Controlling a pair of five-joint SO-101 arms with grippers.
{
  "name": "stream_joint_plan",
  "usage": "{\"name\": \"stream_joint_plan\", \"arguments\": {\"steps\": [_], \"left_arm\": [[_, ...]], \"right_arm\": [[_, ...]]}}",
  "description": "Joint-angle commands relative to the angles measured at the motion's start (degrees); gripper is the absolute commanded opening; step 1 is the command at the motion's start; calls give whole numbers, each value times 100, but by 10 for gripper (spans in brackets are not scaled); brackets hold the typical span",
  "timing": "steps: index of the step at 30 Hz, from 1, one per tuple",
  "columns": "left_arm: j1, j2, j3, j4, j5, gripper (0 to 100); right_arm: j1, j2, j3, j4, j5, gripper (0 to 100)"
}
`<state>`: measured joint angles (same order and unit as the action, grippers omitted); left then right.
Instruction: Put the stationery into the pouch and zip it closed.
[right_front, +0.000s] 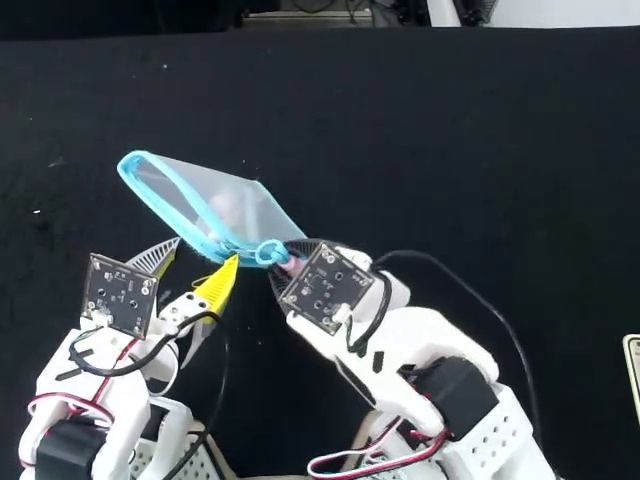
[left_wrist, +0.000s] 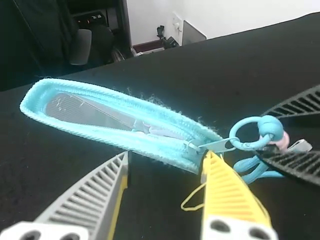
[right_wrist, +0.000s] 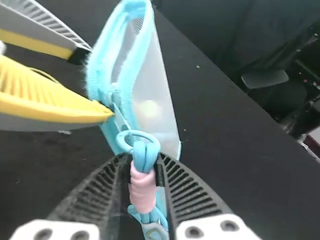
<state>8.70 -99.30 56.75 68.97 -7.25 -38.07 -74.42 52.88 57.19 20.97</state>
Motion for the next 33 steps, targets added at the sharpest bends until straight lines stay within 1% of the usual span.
{"name": "stream_joint_plan", "arguments": {"steps": [1,3,8,11,14,18,23,25,28,30,33], "left_arm": [[13,-9,-110,-79,-18,231],[13,-9,-101,-79,-18,231],[13,-9,-101,-79,-9,231],[22,-9,-101,-79,0,231],[338,-9,-92,-70,0,231],[857,18,40,-79,167,233],[875,0,338,-132,193,234],[664,-9,330,-132,193,234],[40,-9,347,-352,149,235],[-338,0,374,-563,-62,235],[-505,35,418,-1011,-123,234]], "right_arm": [[229,-22,-611,-70,35,11],[211,-13,-840,-70,18,11],[-114,4,-1235,-123,-176,11],[-185,13,-1103,-571,-176,11],[-211,242,-954,-949,-176,11],[-211,629,-1059,-976,-176,11],[-220,822,-1393,-967,-176,11],[-220,813,-1429,-949,-167,11],[-220,813,-1552,-633,-167,11],[-325,796,-1631,-431,-176,11],[-615,804,-1675,-273,-176,11]]}}
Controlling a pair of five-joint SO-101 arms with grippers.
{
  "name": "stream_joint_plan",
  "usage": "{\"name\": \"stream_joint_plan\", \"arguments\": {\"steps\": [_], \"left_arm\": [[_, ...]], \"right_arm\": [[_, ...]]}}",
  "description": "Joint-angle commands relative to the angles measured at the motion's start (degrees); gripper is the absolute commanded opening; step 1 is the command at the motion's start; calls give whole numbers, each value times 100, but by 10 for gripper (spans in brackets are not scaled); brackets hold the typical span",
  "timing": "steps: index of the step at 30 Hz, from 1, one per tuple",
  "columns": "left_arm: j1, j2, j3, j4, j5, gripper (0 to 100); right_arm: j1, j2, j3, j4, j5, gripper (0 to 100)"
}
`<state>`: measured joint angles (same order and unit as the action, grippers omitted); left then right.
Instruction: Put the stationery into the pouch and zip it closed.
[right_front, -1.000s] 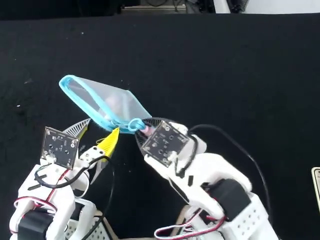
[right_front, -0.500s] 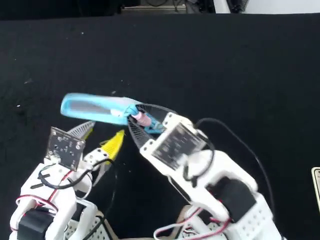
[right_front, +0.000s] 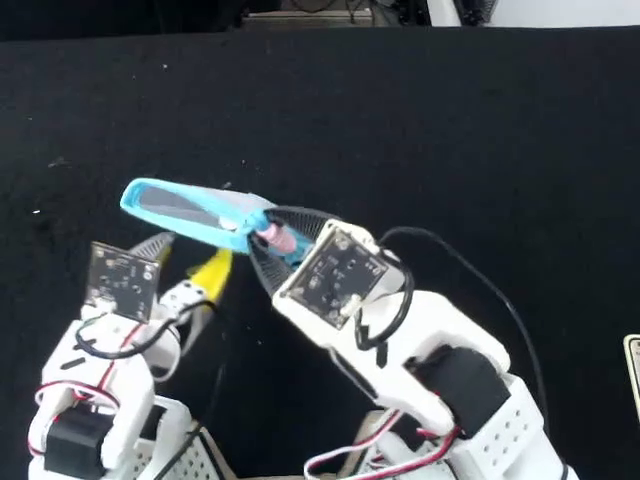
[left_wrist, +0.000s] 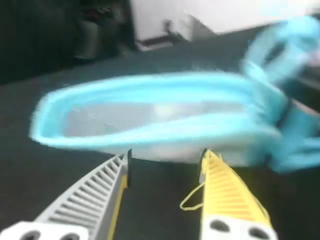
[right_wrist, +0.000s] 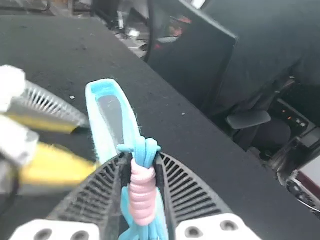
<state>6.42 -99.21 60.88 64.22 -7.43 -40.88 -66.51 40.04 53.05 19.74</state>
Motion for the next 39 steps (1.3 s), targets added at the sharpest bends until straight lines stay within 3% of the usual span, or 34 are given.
{"name": "stream_joint_plan", "arguments": {"steps": [1,6,16,22,25,31,35,39], "left_arm": [[-268,26,75,-738,-105,232],[-338,26,593,-1556,-105,230],[-549,26,690,-1925,316,231],[-593,26,681,-2127,976,233],[-585,-26,567,-1688,967,233],[-374,-26,-602,264,923,235],[312,-26,-1209,1284,554,236],[1165,-26,-1376,1626,536,236]], "right_arm": [[-431,31,-391,141,-53,11],[-818,4,-400,176,-26,11],[-905,48,-409,114,-9,11],[-870,48,-409,53,-9,11],[-862,40,-470,62,-9,11],[-862,48,-734,53,-9,11],[-862,57,-708,53,-9,11],[-862,57,-708,53,-9,11]]}}
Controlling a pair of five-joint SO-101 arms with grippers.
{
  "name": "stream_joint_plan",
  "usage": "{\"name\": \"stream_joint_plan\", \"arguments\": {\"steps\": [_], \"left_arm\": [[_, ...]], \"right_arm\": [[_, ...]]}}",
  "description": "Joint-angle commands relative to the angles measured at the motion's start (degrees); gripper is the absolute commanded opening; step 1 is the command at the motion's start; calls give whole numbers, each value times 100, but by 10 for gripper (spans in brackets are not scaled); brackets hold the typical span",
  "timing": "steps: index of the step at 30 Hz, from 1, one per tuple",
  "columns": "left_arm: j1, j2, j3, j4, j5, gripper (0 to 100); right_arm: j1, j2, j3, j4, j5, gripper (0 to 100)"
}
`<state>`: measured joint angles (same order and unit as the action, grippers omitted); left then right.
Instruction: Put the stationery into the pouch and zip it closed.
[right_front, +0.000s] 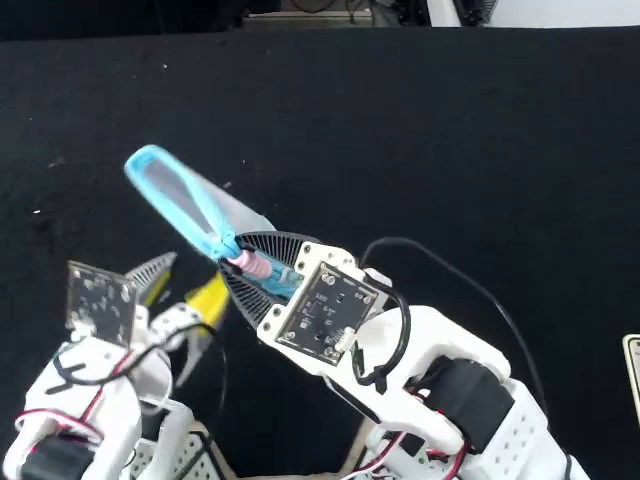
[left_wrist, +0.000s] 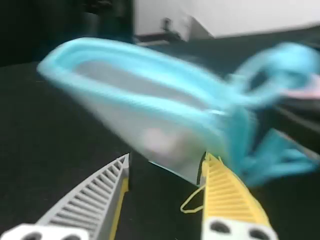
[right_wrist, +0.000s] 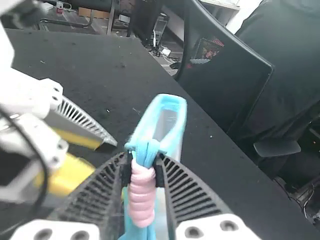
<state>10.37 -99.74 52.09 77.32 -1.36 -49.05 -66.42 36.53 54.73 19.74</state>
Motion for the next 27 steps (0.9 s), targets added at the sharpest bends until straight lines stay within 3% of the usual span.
{"name": "stream_joint_plan", "arguments": {"steps": [1,16,24,27], "left_arm": [[901,26,-497,334,-53,236],[1024,26,-505,185,-18,236],[-242,26,-505,105,-62,236],[-532,26,-497,-167,-53,236]], "right_arm": [[-44,48,-356,-97,-9,11],[-44,40,-356,-70,-9,11],[-44,31,-356,-70,0,11],[-35,31,-374,-9,413,11]]}}
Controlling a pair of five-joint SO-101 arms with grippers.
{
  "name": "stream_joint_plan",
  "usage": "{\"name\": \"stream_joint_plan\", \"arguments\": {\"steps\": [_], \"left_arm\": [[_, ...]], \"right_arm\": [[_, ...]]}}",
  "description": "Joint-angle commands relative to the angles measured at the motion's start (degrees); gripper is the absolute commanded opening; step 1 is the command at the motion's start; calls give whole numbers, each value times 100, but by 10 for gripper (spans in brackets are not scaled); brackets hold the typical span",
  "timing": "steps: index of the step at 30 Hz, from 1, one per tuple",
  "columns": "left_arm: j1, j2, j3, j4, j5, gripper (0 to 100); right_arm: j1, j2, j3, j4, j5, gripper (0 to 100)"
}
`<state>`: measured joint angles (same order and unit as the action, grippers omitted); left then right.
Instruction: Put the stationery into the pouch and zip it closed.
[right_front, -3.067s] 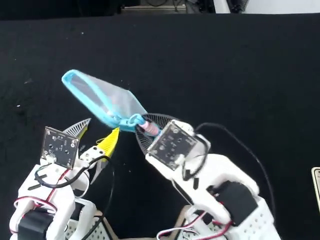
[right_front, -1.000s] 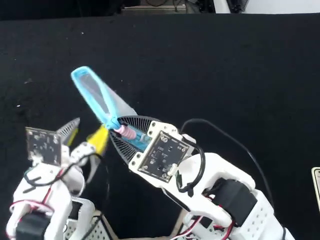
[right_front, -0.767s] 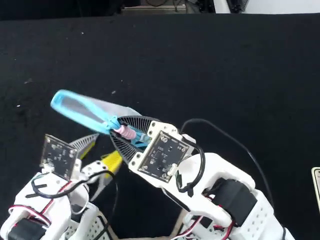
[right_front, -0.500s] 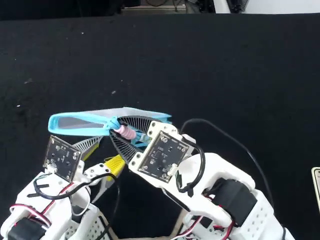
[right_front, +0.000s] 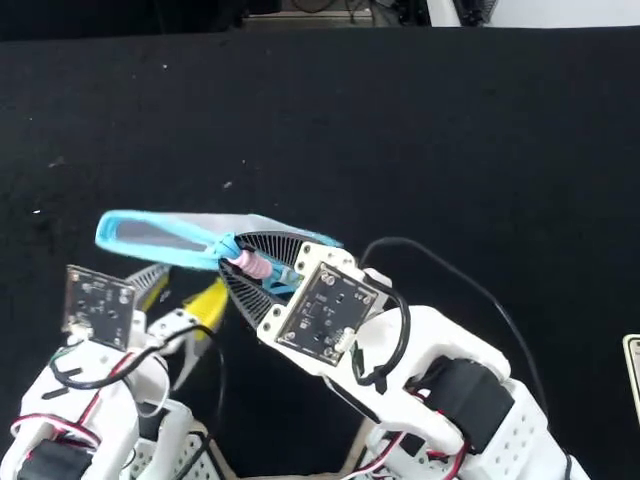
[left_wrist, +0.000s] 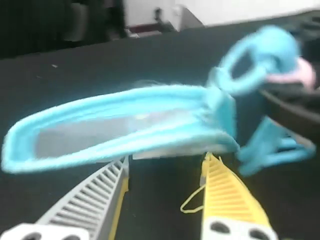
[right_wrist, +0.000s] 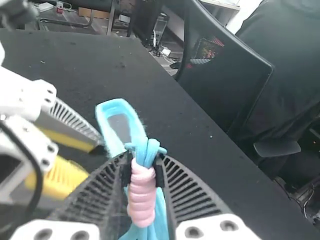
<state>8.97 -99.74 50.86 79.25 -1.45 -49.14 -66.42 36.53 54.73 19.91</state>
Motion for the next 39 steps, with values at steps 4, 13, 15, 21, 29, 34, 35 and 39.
{"name": "stream_joint_plan", "arguments": {"steps": [4,13,15,21,29,34,35,39], "left_arm": [[-646,26,-321,-659,-62,236],[-760,26,215,-1327,-18,236],[-760,26,75,-1090,-18,236],[-189,26,-892,70,-53,236],[1042,26,-1191,651,-62,236],[1174,26,-1174,651,-62,236],[1156,35,-1095,615,-62,236],[1112,35,-338,220,-53,236]], "right_arm": [[229,40,-453,387,932,11],[466,40,-418,475,1011,11],[466,40,-374,466,1011,11],[466,40,136,97,1011,11],[457,31,365,-114,976,11],[457,31,365,-114,976,11],[457,31,365,-114,976,11],[457,31,356,-114,976,11]]}}
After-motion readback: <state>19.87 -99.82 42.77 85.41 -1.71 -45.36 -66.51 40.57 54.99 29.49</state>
